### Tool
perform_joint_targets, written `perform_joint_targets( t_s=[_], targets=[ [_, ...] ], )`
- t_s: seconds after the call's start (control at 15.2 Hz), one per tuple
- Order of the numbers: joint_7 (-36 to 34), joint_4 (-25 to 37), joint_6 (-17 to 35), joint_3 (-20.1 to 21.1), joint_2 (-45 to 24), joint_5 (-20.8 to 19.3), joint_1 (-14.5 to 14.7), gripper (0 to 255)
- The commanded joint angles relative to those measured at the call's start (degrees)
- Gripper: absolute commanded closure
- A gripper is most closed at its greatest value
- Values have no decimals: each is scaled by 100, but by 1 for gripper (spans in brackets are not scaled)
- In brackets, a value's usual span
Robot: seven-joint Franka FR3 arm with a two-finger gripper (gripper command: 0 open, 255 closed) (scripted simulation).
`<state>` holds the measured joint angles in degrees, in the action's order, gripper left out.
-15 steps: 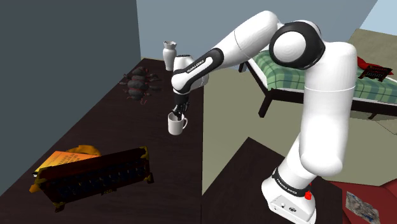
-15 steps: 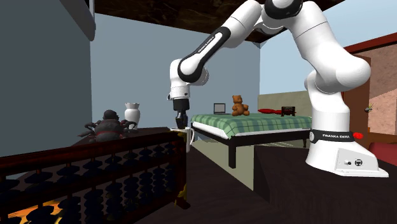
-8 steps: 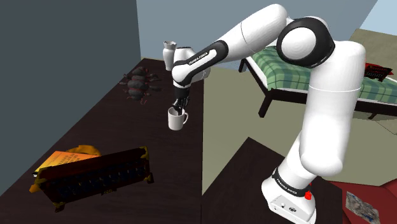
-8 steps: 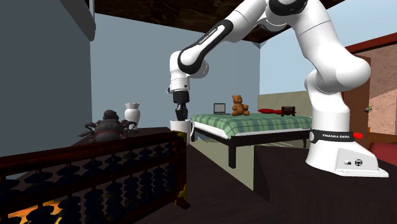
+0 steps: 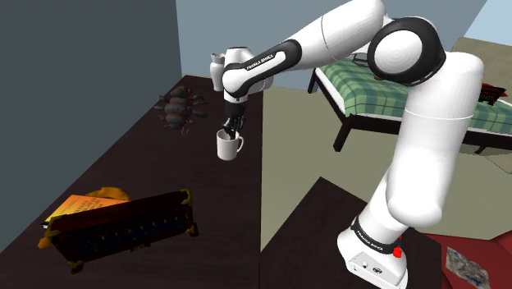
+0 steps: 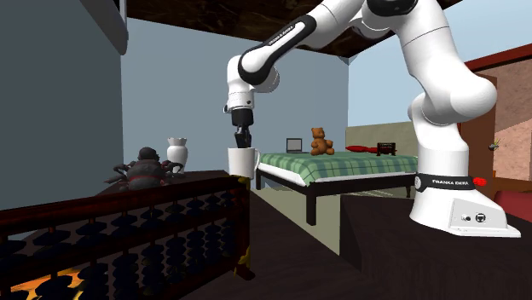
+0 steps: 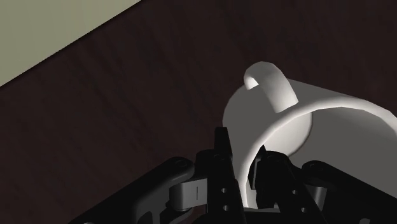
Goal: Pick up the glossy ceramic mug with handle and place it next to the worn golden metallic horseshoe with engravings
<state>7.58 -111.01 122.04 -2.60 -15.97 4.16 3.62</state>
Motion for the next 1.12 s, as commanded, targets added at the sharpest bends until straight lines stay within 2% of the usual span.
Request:
perform_joint_targets(
  t_s=[0.0,0.26,0.66,1.06],
  targets=[
    [-19,43,-137,0,94,-10,6,255],
    [-38,166,-393,-5,228,-26,7,255],
    [-761,775,-541,264,-193,-39,450,255],
    [-1446,1664,-795,480,-786,-89,896,255]
  ],
)
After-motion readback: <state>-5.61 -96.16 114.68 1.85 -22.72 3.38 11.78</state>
